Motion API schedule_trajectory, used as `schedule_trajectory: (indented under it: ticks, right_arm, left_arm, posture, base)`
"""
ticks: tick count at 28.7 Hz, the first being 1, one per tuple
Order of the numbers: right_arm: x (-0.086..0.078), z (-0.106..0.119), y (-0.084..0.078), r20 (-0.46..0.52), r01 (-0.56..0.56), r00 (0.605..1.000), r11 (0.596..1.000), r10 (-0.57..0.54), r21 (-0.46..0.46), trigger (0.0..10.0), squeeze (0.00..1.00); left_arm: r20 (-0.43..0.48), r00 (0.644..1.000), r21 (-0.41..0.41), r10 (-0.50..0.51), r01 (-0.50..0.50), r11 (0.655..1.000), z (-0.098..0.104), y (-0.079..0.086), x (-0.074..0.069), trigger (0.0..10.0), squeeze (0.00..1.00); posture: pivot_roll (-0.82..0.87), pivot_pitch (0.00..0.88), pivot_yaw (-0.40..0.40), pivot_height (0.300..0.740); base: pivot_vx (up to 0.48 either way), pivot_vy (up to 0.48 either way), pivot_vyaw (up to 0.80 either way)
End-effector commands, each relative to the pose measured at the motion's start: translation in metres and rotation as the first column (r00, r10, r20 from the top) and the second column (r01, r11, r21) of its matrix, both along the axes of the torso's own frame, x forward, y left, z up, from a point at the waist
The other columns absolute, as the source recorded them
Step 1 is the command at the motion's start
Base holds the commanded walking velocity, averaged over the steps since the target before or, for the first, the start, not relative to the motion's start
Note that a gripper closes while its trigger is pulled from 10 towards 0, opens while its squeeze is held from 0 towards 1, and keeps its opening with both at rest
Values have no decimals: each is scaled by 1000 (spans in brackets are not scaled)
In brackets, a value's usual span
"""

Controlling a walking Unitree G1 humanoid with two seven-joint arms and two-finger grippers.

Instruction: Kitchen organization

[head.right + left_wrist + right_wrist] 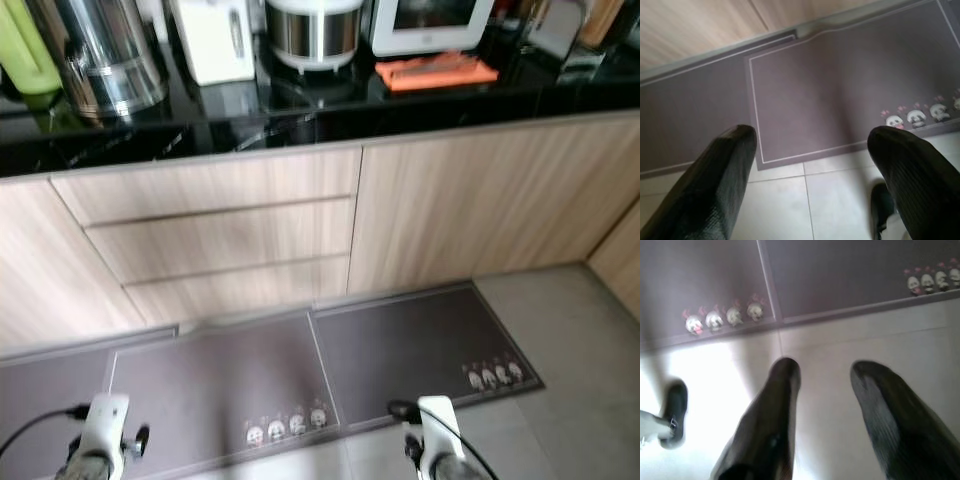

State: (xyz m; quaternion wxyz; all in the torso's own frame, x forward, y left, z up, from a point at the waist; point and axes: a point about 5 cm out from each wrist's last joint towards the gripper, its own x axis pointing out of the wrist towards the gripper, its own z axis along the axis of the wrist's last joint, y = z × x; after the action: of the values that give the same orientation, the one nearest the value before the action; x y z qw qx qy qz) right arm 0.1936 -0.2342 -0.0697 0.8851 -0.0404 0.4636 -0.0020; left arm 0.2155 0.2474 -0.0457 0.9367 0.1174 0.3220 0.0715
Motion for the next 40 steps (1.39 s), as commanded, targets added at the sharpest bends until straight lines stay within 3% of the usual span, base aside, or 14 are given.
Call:
schedule_trajectory:
  ticks: [1,11,15,18,23,40]
  right_arm:
    - [9,4,5,30,-49,998,999,49,5,10000,0]
    - [8,1,13,19,-60,998,998,60,2,10000,0]
    - [2,1,5,20,-70,997,998,70,-10,10000,0]
    - [-2,-2,11,18,-62,998,998,62,2,10000,0]
    - [-3,0,2,36,-59,998,998,59,5,10000,0]
    - [13,10,-2,59,-75,995,997,76,-10,10000,0]
  left_arm:
    - [-31,999,14,17,-16,1000,-4,7,-10,10000,0]
    - [-37,999,14,15,-15,1000,-6,7,-13,10000,0]
    - [-37,999,16,21,-20,1000,-5,9,-13,10000,0]
    - [-35,999,16,20,-19,1000,-5,8,-13,10000,0]
    - [-34,999,13,16,-15,1000,-5,7,-11,10000,0]
    - [-38,999,10,15,-15,1000,-6,6,-13,10000,0]
  posture:
    - [139,55,-25,740]
    - [142,63,-24,740]
    - [143,64,-25,740]
    - [143,65,-24,740]
    - [141,68,-24,740]
    - [138,70,-25,740]
  base:
    - [0,390,800]
    - [0,389,219]
    - [0,391,761]
    - [0,389,702]
    - [0,390,0]
    - [0,390,0]
